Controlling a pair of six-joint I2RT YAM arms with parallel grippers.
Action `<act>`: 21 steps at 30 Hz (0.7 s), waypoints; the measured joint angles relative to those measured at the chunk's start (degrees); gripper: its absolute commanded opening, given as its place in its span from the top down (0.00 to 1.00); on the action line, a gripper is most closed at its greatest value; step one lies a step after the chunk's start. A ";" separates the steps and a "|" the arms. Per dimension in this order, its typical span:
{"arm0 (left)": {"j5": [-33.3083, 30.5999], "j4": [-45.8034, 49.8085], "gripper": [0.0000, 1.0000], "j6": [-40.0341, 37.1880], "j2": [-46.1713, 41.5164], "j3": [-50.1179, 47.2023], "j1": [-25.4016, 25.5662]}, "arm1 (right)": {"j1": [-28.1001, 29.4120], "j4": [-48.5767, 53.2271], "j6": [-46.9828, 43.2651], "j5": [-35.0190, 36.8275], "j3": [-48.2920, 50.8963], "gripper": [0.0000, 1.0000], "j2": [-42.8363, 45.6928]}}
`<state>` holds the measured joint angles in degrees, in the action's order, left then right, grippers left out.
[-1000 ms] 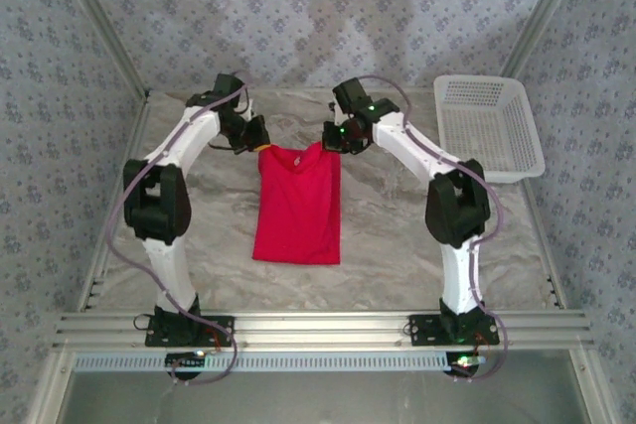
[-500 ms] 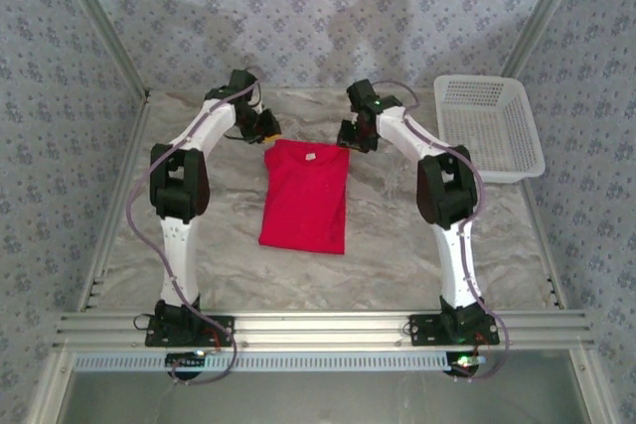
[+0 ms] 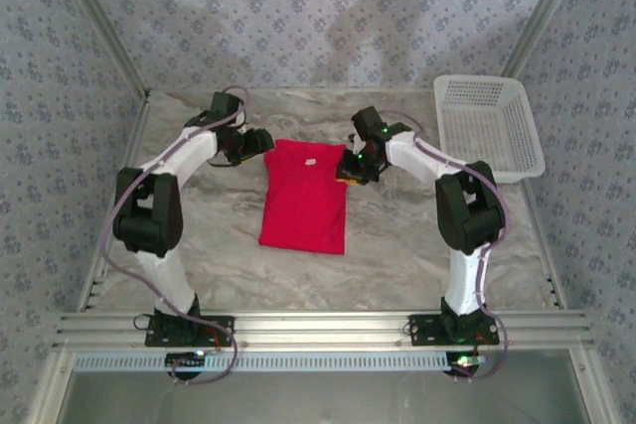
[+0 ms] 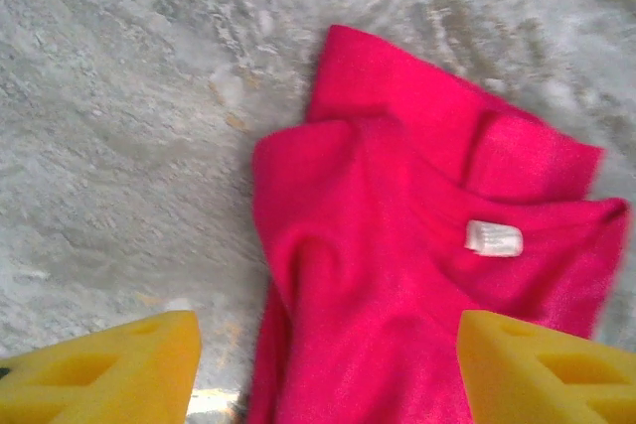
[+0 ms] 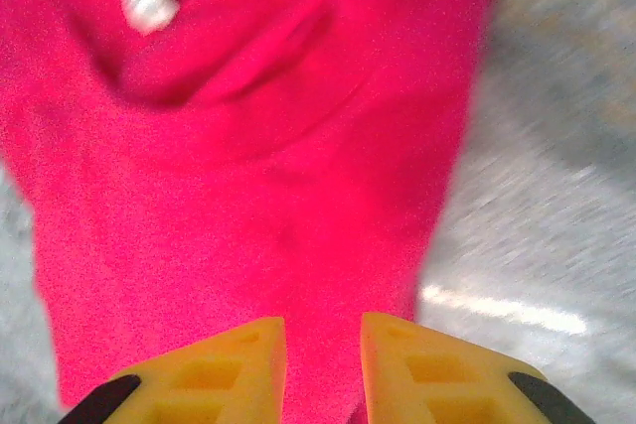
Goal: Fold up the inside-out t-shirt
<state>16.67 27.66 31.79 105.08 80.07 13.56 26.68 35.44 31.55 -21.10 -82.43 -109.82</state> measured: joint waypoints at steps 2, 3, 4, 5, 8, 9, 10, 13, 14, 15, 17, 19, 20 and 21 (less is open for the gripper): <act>1.97 -3.26 0.41 1.77 -2.03 -2.93 0.42 | 1.70 -2.32 0.76 -1.99 2.69 0.78 1.03; 2.99 -5.18 0.42 2.60 -2.60 -4.57 0.98 | 2.49 -3.17 1.16 -2.69 3.63 0.82 1.03; 3.89 -6.91 0.42 3.37 -2.78 -6.25 1.73 | 3.17 -3.98 1.49 -3.28 4.70 0.84 0.85; 4.61 -8.44 0.42 4.15 -2.78 -7.85 2.47 | 3.52 -4.48 1.88 -3.67 5.49 0.87 0.63; 6.54 -12.57 0.45 6.40 -2.67 -14.64 4.83 | 3.67 -5.64 3.26 -4.22 7.89 0.96 -0.81; 7.13 -13.55 0.46 7.08 -2.62 -16.92 5.44 | 3.56 -5.70 3.89 -3.85 8.79 0.98 -1.42; 7.56 -14.40 0.47 7.65 -2.62 -19.39 5.84 | 3.45 -5.44 4.07 -3.17 9.57 0.98 -1.90; 8.26 -16.90 0.49 8.83 -3.32 -24.46 5.79 | 2.89 -4.42 4.48 -2.16 10.71 0.94 -1.77; 7.85 -17.51 0.49 9.05 -4.42 -25.29 5.70 | 2.71 -3.91 4.22 -1.77 10.71 0.90 -1.51; 7.04 -17.59 0.48 9.16 -6.08 -26.51 5.66 | 2.64 -3.13 3.74 -1.27 10.71 0.82 -1.18; 4.52 -16.13 0.43 9.14 -9.88 -28.50 5.75 | 2.54 -1.11 2.25 -0.33 10.38 0.64 -0.35; 0.55 -13.75 0.31 8.33 -14.21 -29.03 6.08 | 2.43 0.79 0.55 0.39 9.29 0.45 0.79; -2.05 -13.00 0.26 7.87 -16.85 -29.03 6.14 | 2.21 1.40 -0.61 0.74 8.31 0.39 1.44; -4.83 -12.70 0.23 7.32 -19.45 -29.00 6.25 | 2.01 1.57 -1.44 0.92 7.23 0.38 1.88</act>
<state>11.84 14.96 39.11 85.62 51.07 19.81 28.69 37.01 30.11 -20.18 -75.20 -107.94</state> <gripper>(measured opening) 0.720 0.578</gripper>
